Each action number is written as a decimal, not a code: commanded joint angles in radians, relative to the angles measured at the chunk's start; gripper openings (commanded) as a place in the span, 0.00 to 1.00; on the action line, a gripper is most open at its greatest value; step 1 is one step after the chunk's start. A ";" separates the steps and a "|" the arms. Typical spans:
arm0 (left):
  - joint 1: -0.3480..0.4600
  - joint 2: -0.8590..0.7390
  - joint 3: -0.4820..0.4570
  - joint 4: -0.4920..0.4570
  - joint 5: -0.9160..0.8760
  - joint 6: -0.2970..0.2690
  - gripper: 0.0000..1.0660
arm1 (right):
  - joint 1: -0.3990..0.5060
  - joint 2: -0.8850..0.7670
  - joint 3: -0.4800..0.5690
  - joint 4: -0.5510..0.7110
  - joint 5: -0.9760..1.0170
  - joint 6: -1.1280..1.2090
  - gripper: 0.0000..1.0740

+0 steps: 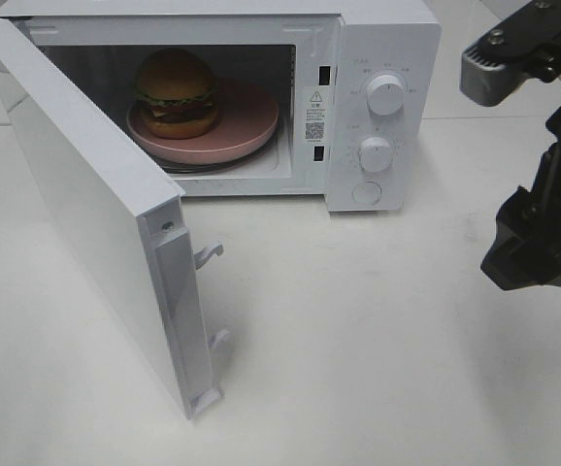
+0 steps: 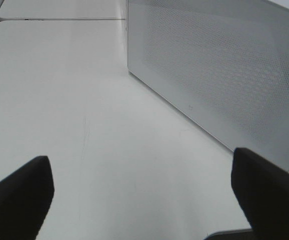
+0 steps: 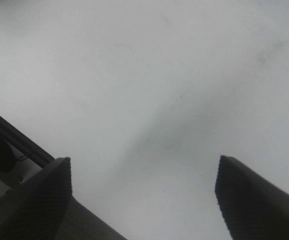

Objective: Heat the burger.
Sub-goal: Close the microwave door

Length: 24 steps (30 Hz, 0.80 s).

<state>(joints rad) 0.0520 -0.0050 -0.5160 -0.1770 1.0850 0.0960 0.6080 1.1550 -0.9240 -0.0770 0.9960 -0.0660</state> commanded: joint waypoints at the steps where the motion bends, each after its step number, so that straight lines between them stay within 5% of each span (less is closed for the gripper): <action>1: -0.001 -0.016 0.000 0.001 -0.011 -0.007 0.83 | 0.000 -0.060 0.025 -0.014 0.039 0.022 0.71; 9: -0.001 -0.016 0.000 0.001 -0.011 -0.007 0.83 | -0.017 -0.154 0.112 -0.012 0.039 0.066 0.71; 24: -0.001 -0.016 0.000 0.001 -0.011 -0.007 0.83 | -0.281 -0.469 0.246 0.010 0.039 0.073 0.71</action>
<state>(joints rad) 0.0520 -0.0050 -0.5160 -0.1770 1.0850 0.0960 0.3530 0.7180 -0.6930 -0.0730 1.0340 -0.0060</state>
